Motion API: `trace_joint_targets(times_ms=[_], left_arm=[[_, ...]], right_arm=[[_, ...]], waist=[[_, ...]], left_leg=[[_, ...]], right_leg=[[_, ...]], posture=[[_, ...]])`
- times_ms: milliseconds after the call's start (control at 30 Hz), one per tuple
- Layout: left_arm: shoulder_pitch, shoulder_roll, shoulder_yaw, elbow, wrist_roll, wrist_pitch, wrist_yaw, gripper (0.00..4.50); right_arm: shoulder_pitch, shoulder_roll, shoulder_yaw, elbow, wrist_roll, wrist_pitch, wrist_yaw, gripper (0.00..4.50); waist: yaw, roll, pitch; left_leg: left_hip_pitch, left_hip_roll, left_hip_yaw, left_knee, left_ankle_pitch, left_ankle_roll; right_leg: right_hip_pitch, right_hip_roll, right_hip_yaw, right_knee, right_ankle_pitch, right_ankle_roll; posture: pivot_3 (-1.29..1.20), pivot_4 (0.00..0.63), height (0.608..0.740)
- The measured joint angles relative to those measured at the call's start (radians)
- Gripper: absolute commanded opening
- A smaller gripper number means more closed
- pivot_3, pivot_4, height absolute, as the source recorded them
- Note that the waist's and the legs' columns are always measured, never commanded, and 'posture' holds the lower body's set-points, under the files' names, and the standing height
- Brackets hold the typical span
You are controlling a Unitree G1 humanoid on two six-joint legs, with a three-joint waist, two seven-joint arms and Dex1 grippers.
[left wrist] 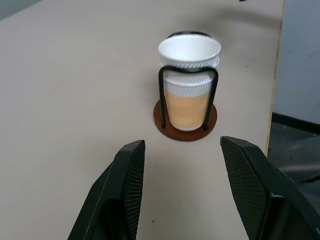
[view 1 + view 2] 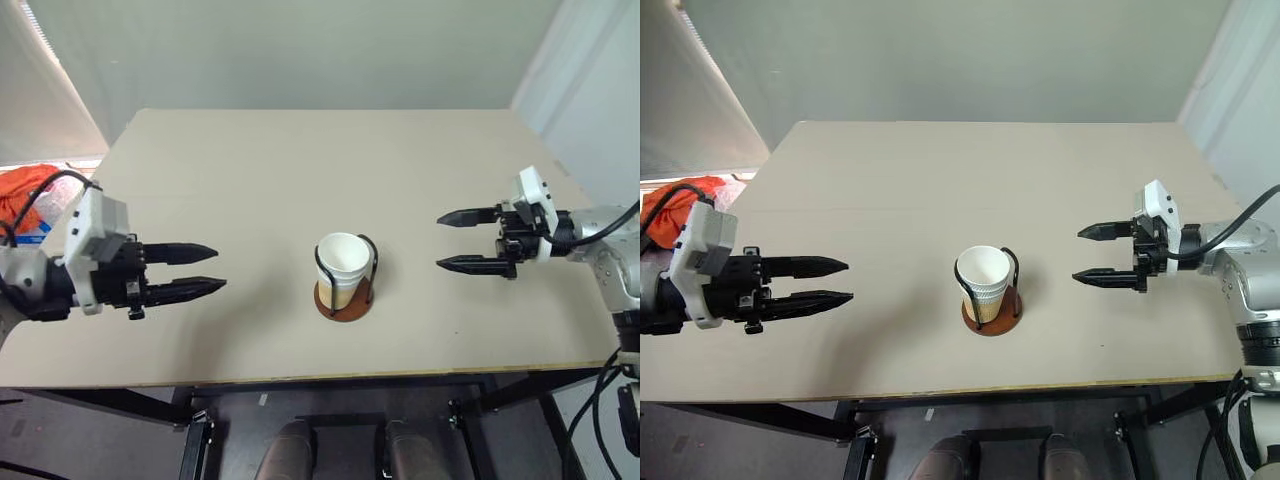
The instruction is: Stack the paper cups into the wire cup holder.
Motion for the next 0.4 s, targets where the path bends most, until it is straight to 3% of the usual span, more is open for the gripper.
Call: trace_joint_targets(times_ms=[400], left_arm=[[-0.053,-0.037,0.017,-0.053,0.000,0.089,0.020,2.61]], right_arm=[[0.000,0.014,0.004,0.001,-0.037,-0.011,0.013,4.44]], waist=[[0.001,0.000,0.000]], left_leg=[[-0.001,0.001,0.000,-0.007,-0.001,-0.004]], right_leg=[[-0.004,0.000,-0.001,-0.001,-0.001,-0.005]], posture=[[0.00,0.150,0.740]])
